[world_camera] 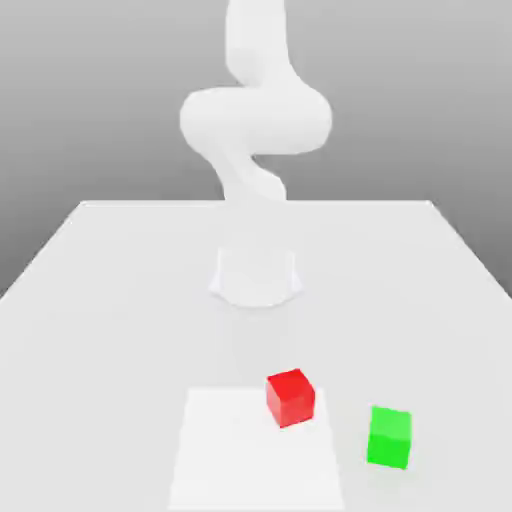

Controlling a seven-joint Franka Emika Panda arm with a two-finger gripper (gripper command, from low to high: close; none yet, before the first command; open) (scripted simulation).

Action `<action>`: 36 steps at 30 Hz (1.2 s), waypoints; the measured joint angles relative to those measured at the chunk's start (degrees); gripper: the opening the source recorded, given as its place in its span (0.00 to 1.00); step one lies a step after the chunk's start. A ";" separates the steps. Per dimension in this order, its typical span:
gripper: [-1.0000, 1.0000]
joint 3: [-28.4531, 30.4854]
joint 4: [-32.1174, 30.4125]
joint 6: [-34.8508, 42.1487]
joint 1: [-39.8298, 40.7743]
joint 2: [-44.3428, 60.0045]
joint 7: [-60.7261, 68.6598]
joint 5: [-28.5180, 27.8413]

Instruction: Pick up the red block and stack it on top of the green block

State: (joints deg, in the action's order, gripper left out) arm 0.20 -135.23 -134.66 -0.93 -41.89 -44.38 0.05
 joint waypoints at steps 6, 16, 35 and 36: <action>0.50 0.38 -9.54 -8.17 -2.49 11.47 4.23 0.21; 0.50 -0.01 -26.27 -22.81 -6.05 32.45 11.61 0.25; 0.00 -0.41 -28.42 -35.24 -6.50 48.17 12.86 -0.31; 0.00 -0.44 -28.71 -33.56 -6.48 46.19 12.83 -0.33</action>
State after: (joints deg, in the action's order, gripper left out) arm -0.23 -163.93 -168.22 -7.41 4.29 -31.55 -0.28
